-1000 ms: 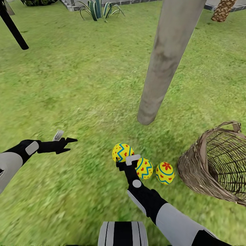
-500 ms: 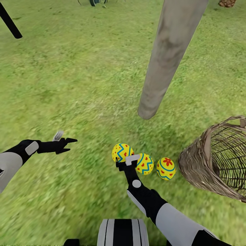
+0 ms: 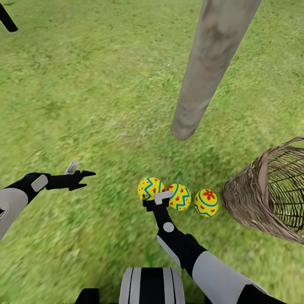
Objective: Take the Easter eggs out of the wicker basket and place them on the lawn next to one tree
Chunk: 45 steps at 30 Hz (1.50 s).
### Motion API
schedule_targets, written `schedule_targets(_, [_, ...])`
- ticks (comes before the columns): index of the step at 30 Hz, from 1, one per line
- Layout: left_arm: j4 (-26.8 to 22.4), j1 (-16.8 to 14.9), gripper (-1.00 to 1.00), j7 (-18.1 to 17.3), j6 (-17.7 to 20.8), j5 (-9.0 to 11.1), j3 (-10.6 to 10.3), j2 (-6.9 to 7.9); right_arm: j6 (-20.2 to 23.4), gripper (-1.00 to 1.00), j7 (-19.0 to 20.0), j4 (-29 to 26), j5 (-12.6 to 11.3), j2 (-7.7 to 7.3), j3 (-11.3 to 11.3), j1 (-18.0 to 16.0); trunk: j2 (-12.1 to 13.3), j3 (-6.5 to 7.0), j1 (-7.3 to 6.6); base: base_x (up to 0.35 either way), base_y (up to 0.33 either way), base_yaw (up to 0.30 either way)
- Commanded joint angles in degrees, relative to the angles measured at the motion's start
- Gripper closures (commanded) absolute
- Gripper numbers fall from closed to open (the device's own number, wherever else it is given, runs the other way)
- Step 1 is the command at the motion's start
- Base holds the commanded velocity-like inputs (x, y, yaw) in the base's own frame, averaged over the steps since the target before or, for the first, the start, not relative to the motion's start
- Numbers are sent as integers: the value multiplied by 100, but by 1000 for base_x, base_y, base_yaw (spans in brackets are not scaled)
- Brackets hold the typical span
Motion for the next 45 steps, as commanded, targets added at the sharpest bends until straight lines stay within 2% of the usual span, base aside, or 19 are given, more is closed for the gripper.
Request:
schedule_targets(1, [-2,-1,-100,-15,28,47,-41,5,-37,100,-40,5,-59,-2,42,-9,-3,-26,1,0,0,0])
schedule_targets(11, [7,-2,-100,-15,28,47,-41,12,-37,100,-40,-10,-59,-9,41,-9,-16,-247,27,0,0,0])
schedule_targets(25, [31,-3,-100,-10,28,59,-42,18,-128,100,-40,-18,-59,-11,45,-9,-16,-247,27,0,0,0])
schedule_targets(30, [76,-3,-100,-12,21,61,-43,20,-375,100,-48,-14,-59,-11,65,-9,-16,-247,27,1,0,0])
schedule_targets(39, [120,-2,-100,3,20,65,-45,21,-400,100,-49,-5,-59,-11,59,-9,-16,-247,27,34,12,0])
schedule_targets(45, [121,-3,-100,2,26,-20,-50,21,-406,100,-49,-5,-59,-11,59,-9,-16,-247,27,62,0,0])
